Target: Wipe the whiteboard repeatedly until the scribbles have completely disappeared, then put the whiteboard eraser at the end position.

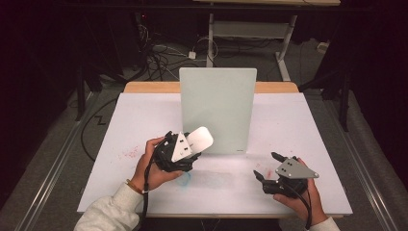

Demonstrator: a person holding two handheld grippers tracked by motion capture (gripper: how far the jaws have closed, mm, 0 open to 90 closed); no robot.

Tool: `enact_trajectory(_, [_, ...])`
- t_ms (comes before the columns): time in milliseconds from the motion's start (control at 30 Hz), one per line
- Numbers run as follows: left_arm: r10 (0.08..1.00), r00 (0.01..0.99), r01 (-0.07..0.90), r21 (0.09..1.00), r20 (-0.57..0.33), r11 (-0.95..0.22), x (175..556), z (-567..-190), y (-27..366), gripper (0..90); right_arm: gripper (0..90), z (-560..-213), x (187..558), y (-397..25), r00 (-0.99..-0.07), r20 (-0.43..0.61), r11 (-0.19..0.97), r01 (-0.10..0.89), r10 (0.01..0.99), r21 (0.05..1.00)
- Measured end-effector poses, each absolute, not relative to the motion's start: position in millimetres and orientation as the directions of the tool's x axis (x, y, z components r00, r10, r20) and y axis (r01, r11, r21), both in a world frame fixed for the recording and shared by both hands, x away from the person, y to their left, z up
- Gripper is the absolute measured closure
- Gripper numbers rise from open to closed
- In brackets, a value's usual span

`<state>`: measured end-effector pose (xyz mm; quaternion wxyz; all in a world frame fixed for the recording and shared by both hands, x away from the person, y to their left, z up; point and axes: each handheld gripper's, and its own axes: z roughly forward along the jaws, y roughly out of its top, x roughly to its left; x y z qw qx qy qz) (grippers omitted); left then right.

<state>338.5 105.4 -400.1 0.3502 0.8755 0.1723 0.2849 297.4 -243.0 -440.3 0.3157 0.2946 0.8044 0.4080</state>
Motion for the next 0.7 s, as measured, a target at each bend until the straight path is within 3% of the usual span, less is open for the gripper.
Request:
enact_trajectory(400, [0.413,0.837,0.076,0.672,0.358,-0.737,333.6,-406.2,92.1,29.1,19.4,-440.1,298.2,-245.1,-0.621,-0.267,0.489,0.217,0.737,0.845])
enact_trajectory(700, [0.278,0.904,0.03,0.603,0.323,-0.798,330.1,-416.6,73.2,29.1,19.4,-439.0,296.0,-245.9,-0.622,-0.271,0.49,0.209,0.735,0.846])
